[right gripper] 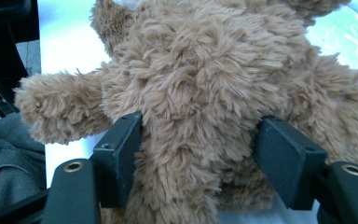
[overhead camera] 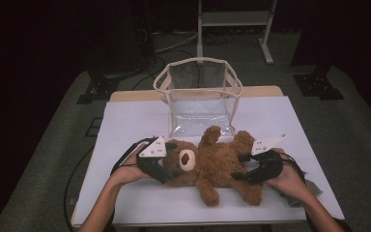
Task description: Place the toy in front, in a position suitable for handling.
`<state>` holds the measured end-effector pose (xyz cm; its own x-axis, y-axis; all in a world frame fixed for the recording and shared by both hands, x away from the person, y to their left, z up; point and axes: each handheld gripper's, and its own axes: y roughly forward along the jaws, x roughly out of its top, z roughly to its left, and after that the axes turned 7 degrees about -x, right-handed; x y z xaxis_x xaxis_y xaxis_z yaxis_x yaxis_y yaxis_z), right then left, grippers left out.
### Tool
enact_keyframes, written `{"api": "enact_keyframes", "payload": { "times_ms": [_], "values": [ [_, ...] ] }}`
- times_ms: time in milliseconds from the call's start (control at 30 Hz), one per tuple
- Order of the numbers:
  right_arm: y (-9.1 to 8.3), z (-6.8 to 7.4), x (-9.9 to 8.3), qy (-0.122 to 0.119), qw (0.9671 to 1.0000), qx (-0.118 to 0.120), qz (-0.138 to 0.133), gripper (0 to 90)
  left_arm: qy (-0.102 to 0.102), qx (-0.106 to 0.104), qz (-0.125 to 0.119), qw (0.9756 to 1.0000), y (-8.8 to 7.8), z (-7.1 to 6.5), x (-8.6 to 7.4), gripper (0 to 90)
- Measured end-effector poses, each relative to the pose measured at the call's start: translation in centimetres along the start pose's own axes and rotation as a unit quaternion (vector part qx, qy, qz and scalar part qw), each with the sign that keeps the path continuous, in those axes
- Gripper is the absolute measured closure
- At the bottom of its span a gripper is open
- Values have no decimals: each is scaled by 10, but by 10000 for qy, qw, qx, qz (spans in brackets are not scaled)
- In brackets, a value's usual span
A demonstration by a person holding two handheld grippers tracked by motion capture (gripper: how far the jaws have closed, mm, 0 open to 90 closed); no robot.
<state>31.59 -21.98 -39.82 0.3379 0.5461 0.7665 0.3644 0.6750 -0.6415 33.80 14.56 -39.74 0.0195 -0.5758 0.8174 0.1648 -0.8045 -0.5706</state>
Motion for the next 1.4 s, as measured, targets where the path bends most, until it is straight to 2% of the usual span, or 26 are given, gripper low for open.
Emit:
{"api": "enact_keyframes", "payload": {
  "times_ms": [133, 267, 333, 433, 533, 600, 800, 1000, 1100, 1167, 1200, 1267, 1400],
  "values": [
    [3, 0, 1, -18, 10000, 0, 17, 322, -26, -11, -70, 10000, 6, 0, -6, 71],
    [7, -2, 1, 63, 9999, 74, 38, 337, -36, 51, -114, 9999, 11, -2, -8, 65],
    [9, -2, 1, 104, 9999, 112, 48, 354, -60, 115, -107, 9999, 12, -3, -8, 113],
    [10, -2, 2, 159, 9998, 101, 62, 434, -96, 185, -39, 9998, 12, -5, -7, 228],
    [10, -2, 3, 261, 9996, 147, -10, 565, -122, 210, 30, 9997, 10, -7, -3, 284],
    [9, -3, 3, 360, 9989, 287, -53, 627, -89, 217, 68, 9997, 9, -8, -1, 303],
    [5, -5, 7, 430, 9981, 437, -84, 709, -125, 136, 33, 9998, 5, -8, 4, 333],
    [0, 0, 14, 376, 9975, 590, -137, 719, -248, -67, -137, 9996, -8, -10, 7, 343],
    [-1, 5, 17, 300, 9975, 630, -108, 717, -225, -104, -71, 9997, -12, -13, 6, 340],
    [1, 8, 16, 236, 9979, 597, -32, 708, -225, -76, 75, 9997, -10, -13, 2, 325],
    [3, 9, 15, 213, 9982, 560, 13, 697, -216, -56, 112, 9997, -8, -14, 0, 313],
    [5, 10, 14, 191, 9981, 585, 26, 669, -246, -48, 1, 9997, -8, -14, -4, 294],
    [0, 7, 11, 230, 9980, 593, 1, 572, -229, 0, -32, 9997, -9, -16, -6, 271]
  ]
}}
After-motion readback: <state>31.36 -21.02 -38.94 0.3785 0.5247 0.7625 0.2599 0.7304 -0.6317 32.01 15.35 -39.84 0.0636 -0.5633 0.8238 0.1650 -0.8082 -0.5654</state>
